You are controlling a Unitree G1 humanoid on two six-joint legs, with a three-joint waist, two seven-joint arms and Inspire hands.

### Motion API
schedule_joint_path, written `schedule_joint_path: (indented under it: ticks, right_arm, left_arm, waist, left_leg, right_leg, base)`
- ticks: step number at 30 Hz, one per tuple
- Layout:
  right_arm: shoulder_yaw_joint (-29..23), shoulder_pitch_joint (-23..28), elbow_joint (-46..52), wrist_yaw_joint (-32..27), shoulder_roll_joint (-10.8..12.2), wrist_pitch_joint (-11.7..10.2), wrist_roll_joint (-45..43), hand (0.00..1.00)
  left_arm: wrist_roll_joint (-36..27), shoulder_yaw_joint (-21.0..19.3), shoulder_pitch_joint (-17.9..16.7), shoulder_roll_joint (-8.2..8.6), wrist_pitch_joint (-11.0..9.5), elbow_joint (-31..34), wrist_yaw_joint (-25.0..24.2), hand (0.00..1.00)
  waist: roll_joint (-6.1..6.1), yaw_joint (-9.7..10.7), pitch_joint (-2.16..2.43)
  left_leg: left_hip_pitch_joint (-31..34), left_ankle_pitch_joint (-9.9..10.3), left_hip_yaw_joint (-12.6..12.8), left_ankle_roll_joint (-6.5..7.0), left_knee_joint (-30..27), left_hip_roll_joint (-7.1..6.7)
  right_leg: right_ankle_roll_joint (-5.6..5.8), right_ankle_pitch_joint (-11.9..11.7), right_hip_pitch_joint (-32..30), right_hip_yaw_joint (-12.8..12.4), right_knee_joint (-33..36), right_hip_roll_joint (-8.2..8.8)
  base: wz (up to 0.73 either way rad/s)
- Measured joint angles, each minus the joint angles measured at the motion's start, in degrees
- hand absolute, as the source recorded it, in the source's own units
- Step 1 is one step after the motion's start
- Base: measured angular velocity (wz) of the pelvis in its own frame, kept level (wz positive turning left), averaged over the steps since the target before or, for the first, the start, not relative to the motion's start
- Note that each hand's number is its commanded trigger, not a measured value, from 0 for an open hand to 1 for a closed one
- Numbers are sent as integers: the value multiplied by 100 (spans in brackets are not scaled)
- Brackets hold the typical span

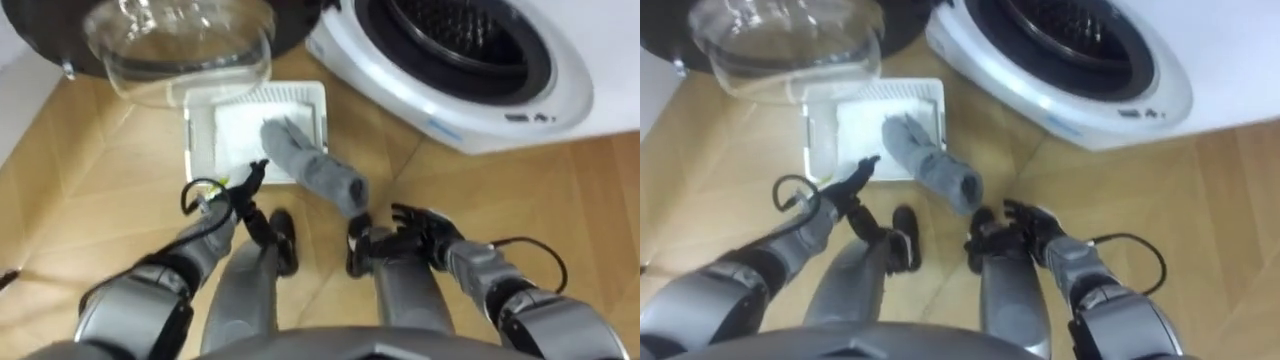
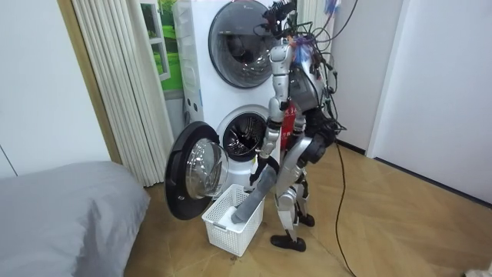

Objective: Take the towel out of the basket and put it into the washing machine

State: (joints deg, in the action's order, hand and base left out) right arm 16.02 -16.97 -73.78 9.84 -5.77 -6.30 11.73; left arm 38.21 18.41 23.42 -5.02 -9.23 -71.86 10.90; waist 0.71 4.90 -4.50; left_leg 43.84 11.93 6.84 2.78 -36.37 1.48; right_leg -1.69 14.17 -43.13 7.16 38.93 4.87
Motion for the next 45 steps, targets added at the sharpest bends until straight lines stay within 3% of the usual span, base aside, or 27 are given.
schedule_joint_path:
  ticks: [3,7,13,23,31,33,34,39,45]
  right_arm:
    - [107,-60,332,-119,-5,-32,71,0]
    - [379,-299,553,-179,-48,-65,446,0]
    - [625,-562,821,-184,-93,-161,885,0]
    - [1006,-741,1133,-231,-76,-183,1191,0]
    - [1040,-791,1280,-220,-36,-193,1352,0]
    - [1079,-827,1298,-223,-41,-192,1377,0]
    - [1166,-854,1311,-223,-39,-192,1420,0]
    - [1272,-917,1334,-224,-22,-191,1492,0]
    - [1368,-996,1350,-218,-19,-186,1503,0]
  left_arm:
    - [150,70,286,17,-1,28,242,0]
    - [267,458,752,12,-5,84,451,0]
    - [529,730,1185,-60,16,87,870,0]
    - [525,1129,1403,-257,55,87,1135,0]
    - [528,1131,1615,-262,49,86,1150,0]
    - [525,1239,1653,-322,49,84,1149,25]
    - [521,1361,1660,-373,50,84,1143,100]
    - [515,1574,1671,-386,49,83,1014,100]
    - [487,1695,1735,-540,44,80,739,100]
  waist:
    - [-8,36,-26]
    - [-3,142,-63]
    - [-4,395,-75]
    - [-4,593,-79]
    - [32,674,-96]
    - [74,727,-119]
    - [102,768,-136]
    - [158,841,-131]
    - [216,894,-120]
  left_leg:
    - [636,35,47,-8,-384,84]
    - [1474,146,51,-20,-986,197]
    - [2352,312,81,-31,-1650,338]
    - [2948,496,-45,-173,-2114,497]
    - [3275,577,-163,-191,-2344,491]
    - [3302,579,-164,-194,-2341,488]
    - [3308,585,-166,-199,-2339,492]
    - [3412,608,-188,-192,-2347,503]
    - [3424,625,-190,-184,-2348,496]
  right_leg:
    - [-47,22,-666,-75,387,-1]
    - [-145,65,-1501,-80,935,-23]
    - [-262,193,-2399,-89,1583,-32]
    - [-375,298,-2933,-42,1922,-179]
    - [-408,420,-3194,46,2116,-188]
    - [-413,427,-3221,47,2121,-187]
    - [-419,432,-3224,53,2116,-186]
    - [-422,436,-3301,80,2081,-191]
    - [-411,442,-3308,79,2076,-181]
  base:
    - [-13]
    - [-7]
    - [-7]
    - [-4]
    - [2]
    - [0]
    - [0]
    - [0]
    - [-1]
